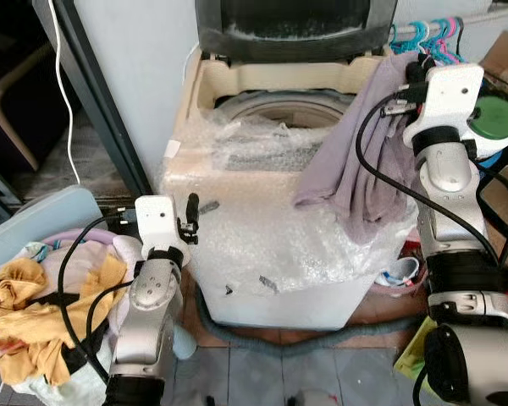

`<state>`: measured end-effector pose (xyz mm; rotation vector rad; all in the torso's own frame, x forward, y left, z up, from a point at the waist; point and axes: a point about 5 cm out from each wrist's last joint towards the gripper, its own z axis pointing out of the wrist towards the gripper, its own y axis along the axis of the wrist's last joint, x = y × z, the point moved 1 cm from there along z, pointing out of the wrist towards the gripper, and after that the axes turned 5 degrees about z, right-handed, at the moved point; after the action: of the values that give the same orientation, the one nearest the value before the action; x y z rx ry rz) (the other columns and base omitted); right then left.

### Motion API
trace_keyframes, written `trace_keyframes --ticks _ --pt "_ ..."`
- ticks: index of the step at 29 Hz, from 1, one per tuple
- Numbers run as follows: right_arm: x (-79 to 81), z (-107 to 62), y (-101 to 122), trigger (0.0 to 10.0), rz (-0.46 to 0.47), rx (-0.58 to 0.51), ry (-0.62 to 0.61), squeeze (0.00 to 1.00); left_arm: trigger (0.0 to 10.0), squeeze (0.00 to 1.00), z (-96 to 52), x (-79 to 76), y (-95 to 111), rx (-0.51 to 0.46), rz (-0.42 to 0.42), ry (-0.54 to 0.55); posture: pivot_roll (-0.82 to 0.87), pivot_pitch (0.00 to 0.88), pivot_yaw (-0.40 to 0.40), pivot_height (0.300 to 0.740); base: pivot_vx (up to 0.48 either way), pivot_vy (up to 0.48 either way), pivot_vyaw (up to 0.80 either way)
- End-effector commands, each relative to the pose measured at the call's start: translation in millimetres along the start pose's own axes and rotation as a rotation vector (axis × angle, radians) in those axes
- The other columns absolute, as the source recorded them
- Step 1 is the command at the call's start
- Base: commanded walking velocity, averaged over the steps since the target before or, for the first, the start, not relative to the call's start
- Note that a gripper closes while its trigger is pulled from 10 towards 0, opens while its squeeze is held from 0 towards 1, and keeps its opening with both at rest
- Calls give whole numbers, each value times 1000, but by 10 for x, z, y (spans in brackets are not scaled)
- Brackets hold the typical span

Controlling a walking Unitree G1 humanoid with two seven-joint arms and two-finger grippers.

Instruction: Clothes washing

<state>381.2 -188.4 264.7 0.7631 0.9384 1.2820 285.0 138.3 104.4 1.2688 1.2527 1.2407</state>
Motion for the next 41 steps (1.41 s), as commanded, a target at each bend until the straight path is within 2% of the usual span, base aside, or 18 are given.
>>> trace_keyframes --ticks 1,7,11,13,16,18,20,22,24,26,28,31,32,33,35,36,38,41 --pt "179 158 178 10000 49 -61 86 0 10000 0 -73 160 -92 48 25 52 6 50 24 740 274 0 0" --pt "344 307 270 10000 87 -78 165 0 10000 0 -140 268 -147 79 22 90 25 51 19 740 46 0 0" --pt "581 416 415 10000 177 -128 268 0 10000 0 -170 294 -133 71 39 104 50 53 8 740 0 0 0" --pt "648 428 429 10000 205 -133 297 0 10000 0 -178 289 -132 72 42 103 51 53 5 740 0 0 0" --pt "925 333 257 10000 324 -64 439 0 10000 0 -191 263 -122 77 38 99 56 55 1 740 0 0 0" --pt "1125 193 76 10000 336 19 573 0 10000 0 -192 253 -115 76 36 97 57 58 1 740 0 0 0" --pt "1232 87 -121 10000 244 109 630 0 10000 0 -196 247 -119 79 35 93 55 61 2 740 0 0 0" --pt "1271 -5 -334 10000 109 196 638 0 10000 0 -198 242 -125 83 35 89 54 63 2 740 0 0 0" --pt "1278 -70 -443 10000 68 227 638 0 10000 0 -201 235 -123 85 36 85 55 65 2 740 0 0 0" --pt "1248 -86 -495 10000 132 264 608 0 10000 0 -200 226 -125 89 38 80 52 66 4 740 0 0 0" --pt "1238 -93 -507 10000 143 276 615 0 10000 0 -201 222 -129 92 39 77 54 67 5 740 0 0 0" --pt "1092 28 -478 10000 73 294 565 0 10000 0 -203 213 -130 93 41 74 56 65 3 740 0 0 0" --pt "980 123 -435 10000 37 292 511 0 10000 0 -203 207 -127 93 42 74 61 64 0 740 0 0 0" --pt "980 123 -435 10000 37 292 511 0 10000 0 -203 207 -127 93 42 74 61 64 0 740 0 0 0" --pt "479 474 -93 10000 -7 207 281 0 10000 0 -206 196 -111 85 38 82 68 68 -5 740 0 0 0" --pt "479 474 -93 10000 -7 207 281 0 10000 0 -206 196 -111 85 38 82 68 68 -5 740 0 0 0" --pt "208 654 216 10000 -13 136 210 0 10000 0 -234 200 -107 86 32 92 76 82 -10 740 0 0 0" --pt "122 720 355 10000 -19 111 203 0 10000 0 -270 205 -101 84 33 94 85 94 -16 740 0 0 0"
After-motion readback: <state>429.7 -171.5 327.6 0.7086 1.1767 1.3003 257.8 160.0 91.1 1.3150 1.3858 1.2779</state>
